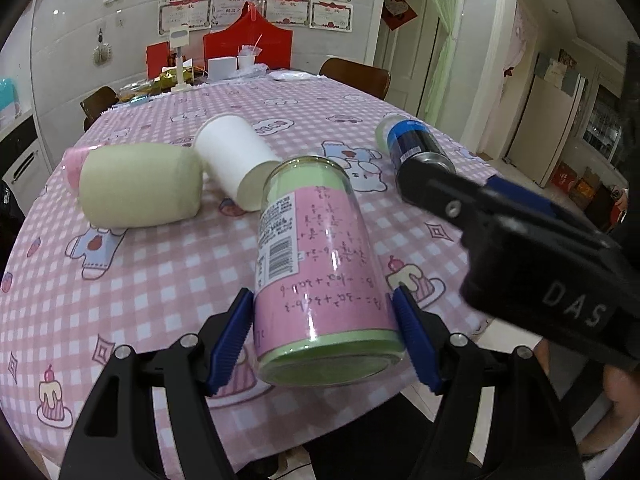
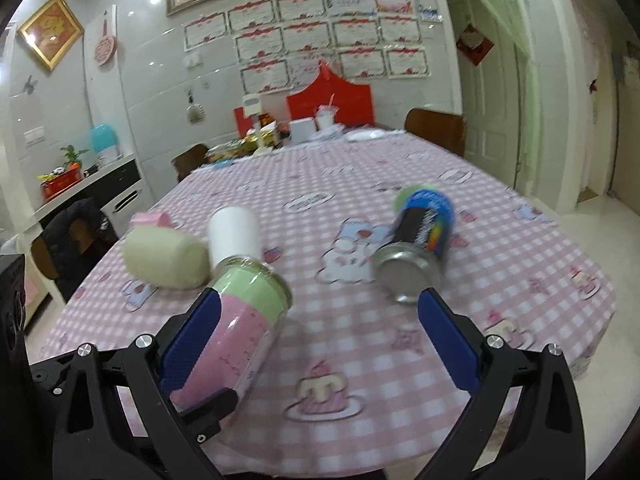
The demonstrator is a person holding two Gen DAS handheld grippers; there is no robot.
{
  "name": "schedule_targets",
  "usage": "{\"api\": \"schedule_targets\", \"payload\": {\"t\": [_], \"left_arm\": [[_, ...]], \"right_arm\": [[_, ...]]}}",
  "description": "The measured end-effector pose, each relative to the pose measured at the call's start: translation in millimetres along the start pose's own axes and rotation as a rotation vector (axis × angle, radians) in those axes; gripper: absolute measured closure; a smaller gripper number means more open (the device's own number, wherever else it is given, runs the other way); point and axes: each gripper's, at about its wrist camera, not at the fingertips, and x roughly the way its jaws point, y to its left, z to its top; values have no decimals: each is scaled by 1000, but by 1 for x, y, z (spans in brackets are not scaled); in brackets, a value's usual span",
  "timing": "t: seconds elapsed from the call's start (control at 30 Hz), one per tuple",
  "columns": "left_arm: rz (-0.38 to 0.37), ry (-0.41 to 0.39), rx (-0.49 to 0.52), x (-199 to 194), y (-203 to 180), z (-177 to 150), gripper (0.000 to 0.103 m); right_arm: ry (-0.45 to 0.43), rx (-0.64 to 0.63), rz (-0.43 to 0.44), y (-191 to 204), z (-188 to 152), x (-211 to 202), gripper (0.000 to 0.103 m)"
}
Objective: Flip cup upside down
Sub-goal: 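Close the right tool around the pink tin and lift it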
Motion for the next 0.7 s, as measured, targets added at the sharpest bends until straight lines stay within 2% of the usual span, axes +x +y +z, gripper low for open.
{"api": "schedule_targets", "payload": {"t": [0.2, 0.47, 0.57, 0.7], "left_arm": [[-45, -9, -40, -2, 12, -2, 32], [-84, -62, -79, -15, 28, -1, 29], [-64, -87, -95, -22, 36, 1, 29], [30, -126, -132, -33, 56, 2, 28]], "right_arm": [[57, 28, 53, 7, -3, 8, 8], [63, 57, 71, 14, 0, 9, 8], [66, 54, 72, 18, 2, 11, 8], [86, 60, 84, 22, 5, 19, 8]]}}
